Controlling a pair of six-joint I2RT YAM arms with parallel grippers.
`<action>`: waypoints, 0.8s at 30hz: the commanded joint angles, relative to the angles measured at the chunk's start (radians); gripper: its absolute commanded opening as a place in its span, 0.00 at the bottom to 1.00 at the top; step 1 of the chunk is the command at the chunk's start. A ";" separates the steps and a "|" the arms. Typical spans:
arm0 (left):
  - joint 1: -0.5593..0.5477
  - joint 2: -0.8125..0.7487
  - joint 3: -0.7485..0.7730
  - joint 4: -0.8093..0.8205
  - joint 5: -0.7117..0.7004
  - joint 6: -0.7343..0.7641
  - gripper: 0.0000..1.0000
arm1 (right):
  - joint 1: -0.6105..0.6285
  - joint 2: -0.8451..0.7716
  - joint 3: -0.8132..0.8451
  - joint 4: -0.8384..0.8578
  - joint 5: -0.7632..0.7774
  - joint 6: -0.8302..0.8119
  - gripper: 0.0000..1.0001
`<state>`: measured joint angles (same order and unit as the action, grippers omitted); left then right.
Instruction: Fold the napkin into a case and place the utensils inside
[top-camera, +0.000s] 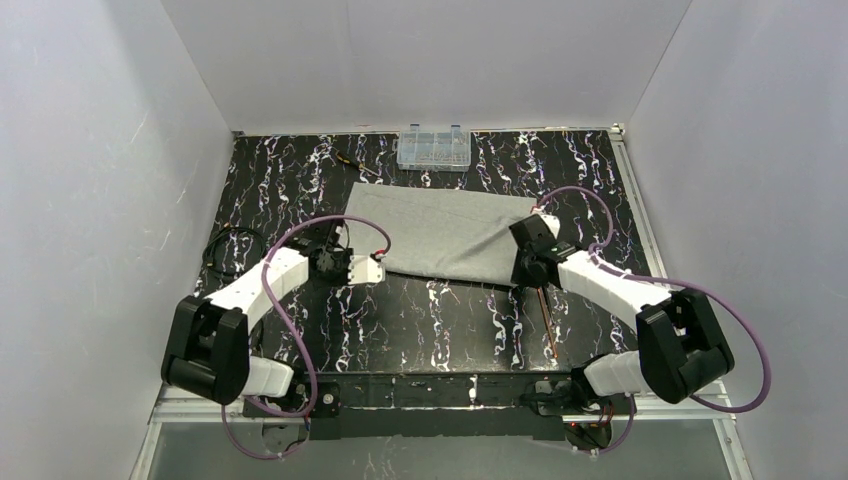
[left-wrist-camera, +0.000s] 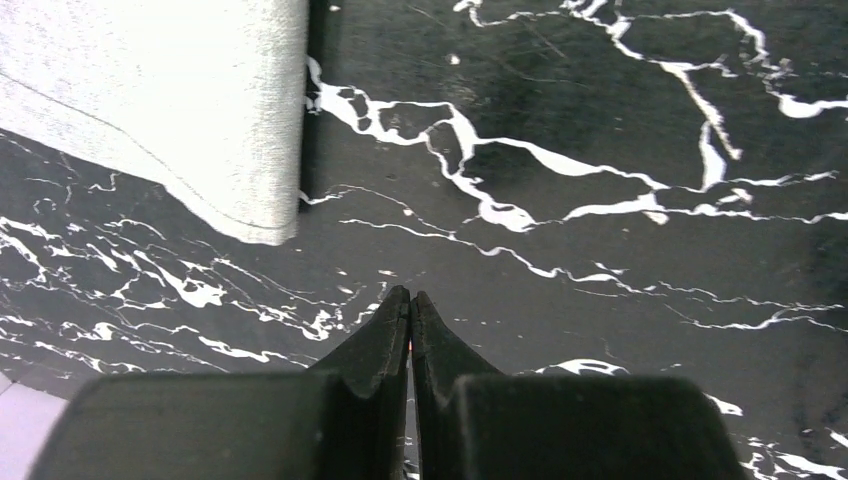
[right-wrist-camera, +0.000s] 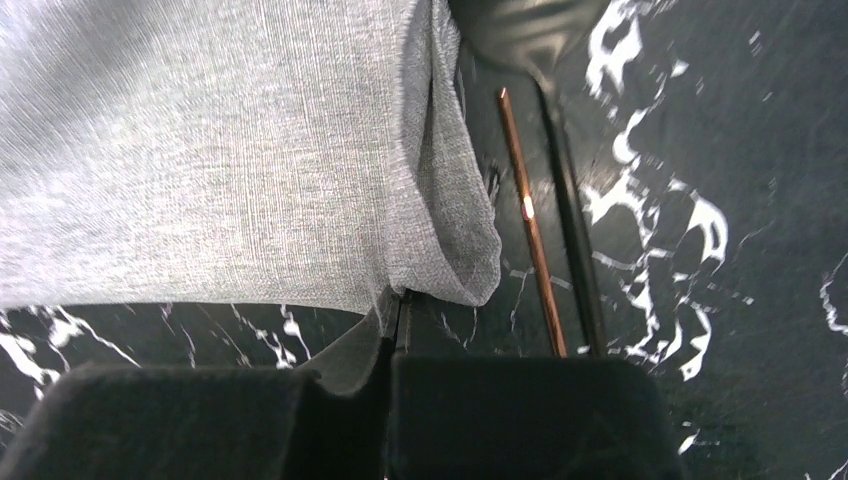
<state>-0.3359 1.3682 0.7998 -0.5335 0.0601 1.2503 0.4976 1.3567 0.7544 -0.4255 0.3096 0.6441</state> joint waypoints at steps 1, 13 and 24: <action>-0.004 -0.080 -0.035 -0.007 0.040 -0.002 0.01 | 0.040 -0.029 -0.043 -0.063 -0.024 0.047 0.01; -0.003 0.100 0.085 0.131 0.038 0.043 0.65 | 0.040 0.001 0.030 -0.073 0.003 0.027 0.01; -0.003 0.244 0.142 0.085 -0.004 0.080 0.33 | 0.039 -0.004 0.033 -0.071 -0.001 0.025 0.01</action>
<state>-0.3359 1.5925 0.9176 -0.4042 0.0669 1.3052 0.5373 1.3510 0.7574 -0.4816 0.2928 0.6731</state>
